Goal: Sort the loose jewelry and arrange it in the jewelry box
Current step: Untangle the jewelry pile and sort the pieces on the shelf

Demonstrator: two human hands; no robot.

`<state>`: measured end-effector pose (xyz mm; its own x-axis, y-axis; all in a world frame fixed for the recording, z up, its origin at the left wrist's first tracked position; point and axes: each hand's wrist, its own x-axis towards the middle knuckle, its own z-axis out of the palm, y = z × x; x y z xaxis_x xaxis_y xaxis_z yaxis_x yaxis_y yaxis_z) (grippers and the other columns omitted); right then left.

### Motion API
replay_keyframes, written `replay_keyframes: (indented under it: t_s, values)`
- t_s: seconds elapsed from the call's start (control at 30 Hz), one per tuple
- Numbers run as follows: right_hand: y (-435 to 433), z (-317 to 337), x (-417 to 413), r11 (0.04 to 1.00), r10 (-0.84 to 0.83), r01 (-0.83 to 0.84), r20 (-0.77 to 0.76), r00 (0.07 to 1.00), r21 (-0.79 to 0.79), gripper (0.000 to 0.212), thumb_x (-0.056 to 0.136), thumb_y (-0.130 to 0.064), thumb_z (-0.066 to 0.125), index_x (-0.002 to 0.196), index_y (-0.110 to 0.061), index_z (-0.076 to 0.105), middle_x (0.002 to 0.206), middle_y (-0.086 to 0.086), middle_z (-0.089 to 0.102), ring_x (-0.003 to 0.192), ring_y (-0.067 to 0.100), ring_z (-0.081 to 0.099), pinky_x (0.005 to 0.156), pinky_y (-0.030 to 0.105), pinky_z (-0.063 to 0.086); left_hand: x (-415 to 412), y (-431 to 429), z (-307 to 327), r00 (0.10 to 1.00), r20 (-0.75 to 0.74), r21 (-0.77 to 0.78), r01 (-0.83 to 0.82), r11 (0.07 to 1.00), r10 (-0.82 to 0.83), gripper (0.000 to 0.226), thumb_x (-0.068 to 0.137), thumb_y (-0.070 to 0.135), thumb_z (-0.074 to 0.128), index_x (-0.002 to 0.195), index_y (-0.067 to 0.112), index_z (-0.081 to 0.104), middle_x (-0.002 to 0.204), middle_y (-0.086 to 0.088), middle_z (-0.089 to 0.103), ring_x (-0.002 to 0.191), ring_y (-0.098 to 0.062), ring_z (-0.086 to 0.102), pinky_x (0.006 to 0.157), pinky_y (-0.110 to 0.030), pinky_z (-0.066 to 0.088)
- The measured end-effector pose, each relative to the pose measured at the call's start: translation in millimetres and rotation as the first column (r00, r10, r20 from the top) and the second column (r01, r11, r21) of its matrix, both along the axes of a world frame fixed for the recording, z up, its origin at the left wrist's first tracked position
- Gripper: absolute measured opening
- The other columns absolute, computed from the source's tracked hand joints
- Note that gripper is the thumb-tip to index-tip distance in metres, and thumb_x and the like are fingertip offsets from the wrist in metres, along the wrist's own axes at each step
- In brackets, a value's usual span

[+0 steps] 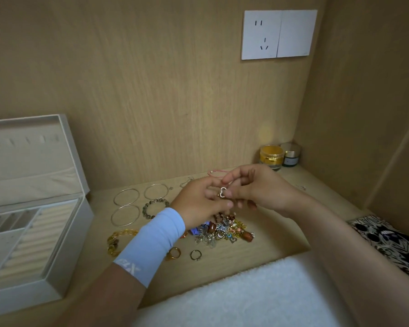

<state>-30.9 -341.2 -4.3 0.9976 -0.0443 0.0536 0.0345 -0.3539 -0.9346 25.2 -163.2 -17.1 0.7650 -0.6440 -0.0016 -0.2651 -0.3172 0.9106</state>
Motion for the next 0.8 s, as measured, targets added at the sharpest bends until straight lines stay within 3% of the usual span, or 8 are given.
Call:
replay_keyframes:
  t_s: [0.1, 0.2, 0.27, 0.47, 0.63, 0.7, 0.8]
  values:
    - [-5, -1, 1, 0.987, -0.042, 0.041, -0.005, 0.999, -0.153, 0.011, 0.086, -0.010, 0.077, 0.096, -0.010, 0.071, 0.070, 0.007, 0.068, 0.050, 0.005, 0.057, 0.044, 0.019, 0.041, 8, 11, 3, 0.995, 0.078, 0.089, -0.066, 0.994, 0.059, 0.018, 0.080, 0.013, 0.079, 0.096, 0.016, 0.073, 0.076, -0.005, 0.076, 0.071, -0.021, 0.073, 0.081, -0.042, 0.060]
    - [-12, -2, -2, 0.852, -0.006, -0.061, -0.125, 0.992, -0.520, 0.009, 0.087, -0.014, 0.075, 0.082, -0.021, 0.078, 0.069, -0.019, 0.069, 0.063, -0.008, 0.060, 0.066, 0.014, 0.044, 17, 25, 6, 0.983, 0.184, 0.207, -0.057, 0.977, 0.018, 0.007, 0.081, 0.020, 0.078, 0.085, 0.024, 0.076, 0.076, 0.005, 0.075, 0.076, -0.011, 0.072, 0.084, -0.030, 0.055]
    - [-10, -4, -3, 0.764, -0.010, -0.138, -0.225, 0.974, -0.630, 0.002, 0.081, -0.024, 0.080, 0.084, -0.024, 0.081, 0.076, -0.020, 0.072, 0.078, -0.005, 0.064, 0.074, 0.019, 0.049, 23, 32, 10, 0.967, 0.253, 0.260, -0.042, 0.965, -0.026, 0.008, 0.081, 0.025, 0.079, 0.085, 0.032, 0.075, 0.080, 0.011, 0.074, 0.078, -0.004, 0.069, 0.082, -0.022, 0.052]
    - [6, -5, -3, 0.697, -0.043, -0.116, -0.202, 0.978, -0.708, 0.006, 0.075, -0.033, 0.084, 0.081, -0.031, 0.081, 0.079, -0.019, 0.074, 0.082, 0.001, 0.064, 0.077, 0.029, 0.056, 34, 37, 9, 0.949, 0.270, 0.471, 0.018, 0.882, -0.163, 0.011, 0.082, 0.029, 0.078, 0.093, 0.031, 0.075, 0.081, 0.017, 0.067, 0.073, 0.002, 0.059, 0.071, -0.014, 0.043]
    - [9, -3, -6, 0.635, 0.001, -0.199, -0.256, 0.967, -0.747, 0.008, 0.088, -0.029, 0.072, 0.086, -0.024, 0.078, 0.085, -0.010, 0.072, 0.084, 0.006, 0.063, 0.072, 0.025, 0.051, 34, 36, 9, 0.937, 0.270, 0.543, 0.042, 0.839, -0.222, 0.018, 0.084, 0.031, 0.076, 0.101, 0.032, 0.073, 0.083, 0.019, 0.062, 0.069, 0.008, 0.054, 0.057, -0.002, 0.035]
    - [8, -3, -8, 0.675, 0.035, -0.221, -0.269, 0.962, -0.704, 0.011, 0.090, -0.027, 0.069, 0.084, -0.023, 0.076, 0.085, -0.008, 0.072, 0.080, 0.004, 0.062, 0.065, 0.019, 0.046, 34, 37, 12, 0.934, 0.256, 0.553, 0.071, 0.830, -0.250, 0.017, 0.085, 0.031, 0.075, 0.101, 0.033, 0.073, 0.086, 0.019, 0.063, 0.071, 0.008, 0.054, 0.059, -0.002, 0.036]
    - [5, 0, -10, 0.808, 0.034, -0.135, -0.182, 0.983, -0.574, 0.010, 0.091, -0.022, 0.067, 0.082, -0.024, 0.072, 0.076, -0.014, 0.067, 0.070, -0.003, 0.058, 0.064, 0.014, 0.041, 36, 40, 13, 0.937, 0.267, 0.491, 0.069, 0.869, -0.225, 0.016, 0.086, 0.030, 0.073, 0.102, 0.034, 0.073, 0.093, 0.018, 0.066, 0.079, 0.005, 0.057, 0.072, -0.011, 0.041]
